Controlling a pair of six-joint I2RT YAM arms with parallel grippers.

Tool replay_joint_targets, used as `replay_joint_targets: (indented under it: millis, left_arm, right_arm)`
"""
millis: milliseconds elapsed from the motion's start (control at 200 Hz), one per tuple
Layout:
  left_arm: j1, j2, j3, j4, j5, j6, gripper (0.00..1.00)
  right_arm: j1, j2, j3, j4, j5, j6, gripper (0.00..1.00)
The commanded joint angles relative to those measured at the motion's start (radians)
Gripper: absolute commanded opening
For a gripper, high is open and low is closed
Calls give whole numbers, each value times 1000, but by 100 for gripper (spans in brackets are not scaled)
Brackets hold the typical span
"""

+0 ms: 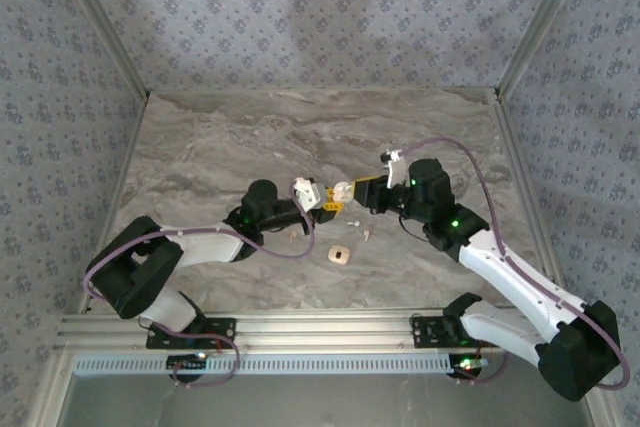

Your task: Insert the wireless bluetooth earbuds into the charging case

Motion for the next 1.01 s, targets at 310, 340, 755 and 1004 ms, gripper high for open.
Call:
replay_joint_targets:
  millis: [310, 340, 755, 1004]
  left_arm:
    - [-7, -10, 27, 13, -6, -9, 10]
    - [-6, -10, 26, 12, -7, -8, 10]
    - [-7, -19, 26, -5, -3, 5, 10]
    - [-9, -23, 30, -15, 18, 13, 10]
  right_arm:
    - [6, -19, 7, -28, -37, -29, 24]
    - [6, -19, 8, -36, -40, -32, 24]
    - [5, -27, 44, -140, -42, -79, 24]
    - [3, -7, 60, -140, -48, -89, 24]
